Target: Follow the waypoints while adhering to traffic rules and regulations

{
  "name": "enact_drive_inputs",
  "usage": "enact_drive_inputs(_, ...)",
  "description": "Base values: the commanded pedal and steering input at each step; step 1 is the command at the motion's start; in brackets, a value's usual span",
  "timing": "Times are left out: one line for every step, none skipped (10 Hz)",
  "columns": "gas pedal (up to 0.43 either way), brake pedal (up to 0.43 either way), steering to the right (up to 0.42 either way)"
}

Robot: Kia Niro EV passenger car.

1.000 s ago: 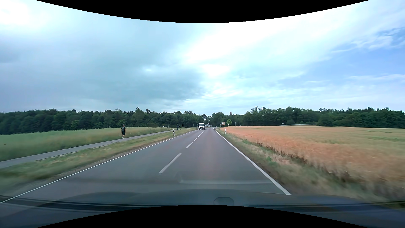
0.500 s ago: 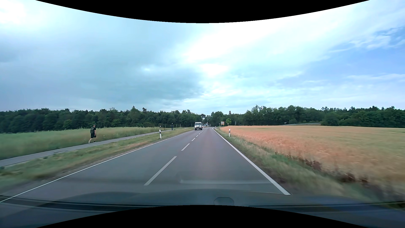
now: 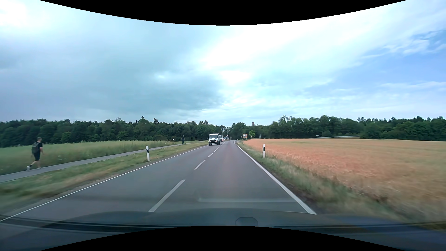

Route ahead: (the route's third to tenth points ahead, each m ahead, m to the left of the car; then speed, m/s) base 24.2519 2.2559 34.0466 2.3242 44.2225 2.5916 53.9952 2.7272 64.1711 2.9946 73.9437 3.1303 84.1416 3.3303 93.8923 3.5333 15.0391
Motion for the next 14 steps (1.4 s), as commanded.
enact_drive_inputs(0.197, 0.000, 0.000)
enact_drive_inputs(0.098, 0.000, 0.000)
enact_drive_inputs(0.098, 0.000, 0.000)
enact_drive_inputs(0.098, 0.000, 0.000)
enact_drive_inputs(0.098, 0.000, 0.000)
enact_drive_inputs(0.079, 0.000, -0.001)
enact_drive_inputs(0.028, 0.000, -0.001)
enact_drive_inputs(0.028, 0.000, -0.001)
enact_drive_inputs(0.028, 0.000, -0.001)
enact_drive_inputs(0.028, 0.000, -0.002)
enact_drive_inputs(0.028, 0.000, -0.003)
enact_drive_inputs(0.028, 0.000, -0.003)
enact_drive_inputs(0.028, 0.000, -0.003)
enact_drive_inputs(0.028, 0.000, -0.003)
